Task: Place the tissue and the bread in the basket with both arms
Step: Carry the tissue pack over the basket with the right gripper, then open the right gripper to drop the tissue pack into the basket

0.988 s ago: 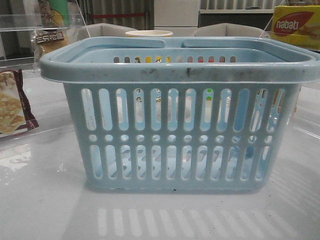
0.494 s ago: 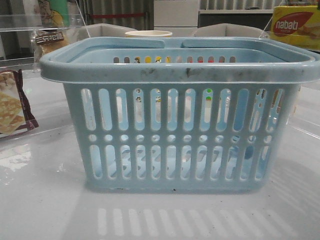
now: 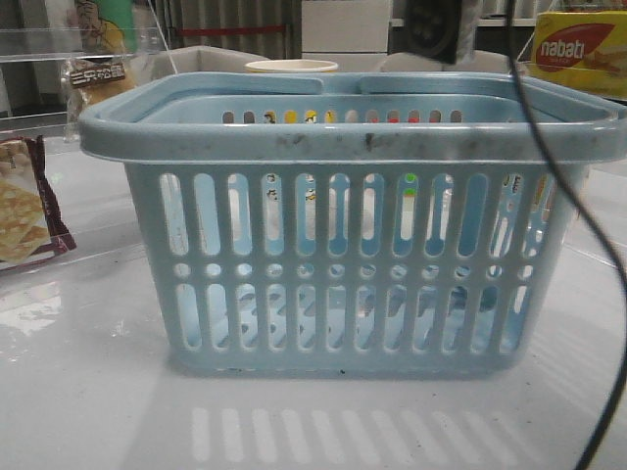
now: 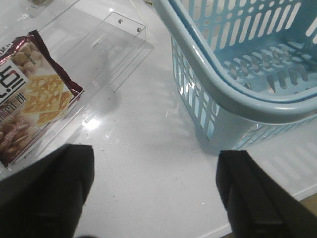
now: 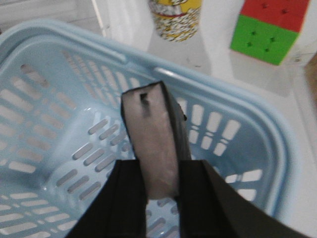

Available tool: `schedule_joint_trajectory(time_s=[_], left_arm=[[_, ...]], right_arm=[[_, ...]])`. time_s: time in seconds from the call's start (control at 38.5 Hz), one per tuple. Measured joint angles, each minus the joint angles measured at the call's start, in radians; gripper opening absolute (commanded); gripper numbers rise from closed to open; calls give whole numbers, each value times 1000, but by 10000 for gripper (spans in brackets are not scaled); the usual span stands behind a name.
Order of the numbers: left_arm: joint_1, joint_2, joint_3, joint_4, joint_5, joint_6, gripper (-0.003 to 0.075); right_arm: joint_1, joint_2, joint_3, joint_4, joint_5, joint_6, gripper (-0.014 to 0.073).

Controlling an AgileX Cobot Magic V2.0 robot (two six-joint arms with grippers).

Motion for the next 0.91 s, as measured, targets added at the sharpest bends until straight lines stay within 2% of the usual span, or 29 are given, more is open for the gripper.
schedule_joint_trajectory(time_s=[0.1,0.31,0.36,0.6,0.91], left_arm=[[0,0,0,0,0,0,560],[0,0,0,0,0,0,560],[0,0,0,0,0,0,560],[0,0,0,0,0,0,560],[0,0,0,0,0,0,560]], right_arm=[[45,57,0,2,-2,0,189],[63,148,0,6,-8,0,503],[63,159,0,-4,-13,0,538],[64,113,3,-86,-9,-2,545],[66,-197,181,-107,-49,-34,545]])
